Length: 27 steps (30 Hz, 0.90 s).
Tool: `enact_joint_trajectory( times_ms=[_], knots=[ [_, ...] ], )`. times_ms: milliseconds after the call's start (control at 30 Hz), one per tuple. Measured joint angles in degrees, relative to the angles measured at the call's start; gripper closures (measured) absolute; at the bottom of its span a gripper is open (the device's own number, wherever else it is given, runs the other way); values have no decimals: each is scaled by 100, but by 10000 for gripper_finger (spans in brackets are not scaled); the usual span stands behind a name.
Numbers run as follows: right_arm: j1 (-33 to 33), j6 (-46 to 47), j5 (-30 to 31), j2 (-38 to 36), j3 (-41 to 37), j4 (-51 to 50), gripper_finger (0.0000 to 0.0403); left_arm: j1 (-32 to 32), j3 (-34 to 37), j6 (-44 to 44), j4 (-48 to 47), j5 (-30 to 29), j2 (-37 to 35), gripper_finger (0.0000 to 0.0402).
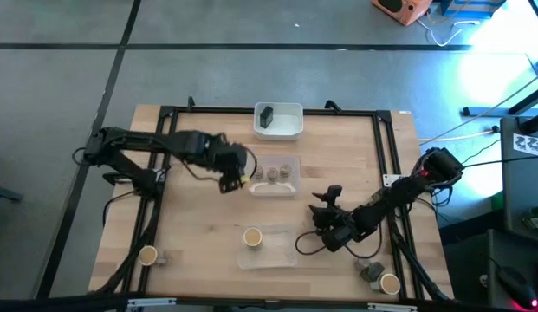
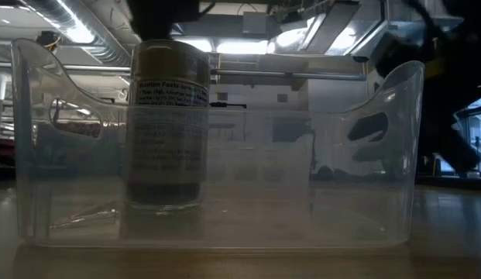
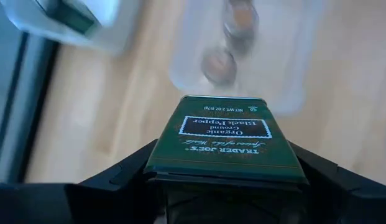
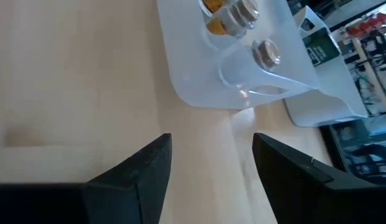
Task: Sort spices by type
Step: Put the left black seasoning can into the white bin
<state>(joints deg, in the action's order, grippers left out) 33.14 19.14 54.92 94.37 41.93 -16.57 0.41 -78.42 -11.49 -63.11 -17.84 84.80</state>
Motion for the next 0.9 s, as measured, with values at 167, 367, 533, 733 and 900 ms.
enact_joint_trajectory(
  times_ms=[167, 367, 533, 733, 900],
  knots=[
    [-343, -345, -173, 0, 0, -35, 178, 713, -292, 940, 463, 9, 173, 136],
    [-732, -448, -201, 0, 0, -67, 178, 1497, -831, 1717, 623, 16, 769, 135],
    [-1008, -451, -203, 0, 0, -166, 178, 1948, -1444, 2119, 676, 25, 1439, 135],
    [-1300, -451, -214, 0, 0, -193, 178, 2251, -2276, 2796, 714, 23, 2217, 135],
    [-1468, -451, -427, 0, 0, -206, 178, 2390, -2765, 3705, 1171, 20, 2763, 135]
  ],
)
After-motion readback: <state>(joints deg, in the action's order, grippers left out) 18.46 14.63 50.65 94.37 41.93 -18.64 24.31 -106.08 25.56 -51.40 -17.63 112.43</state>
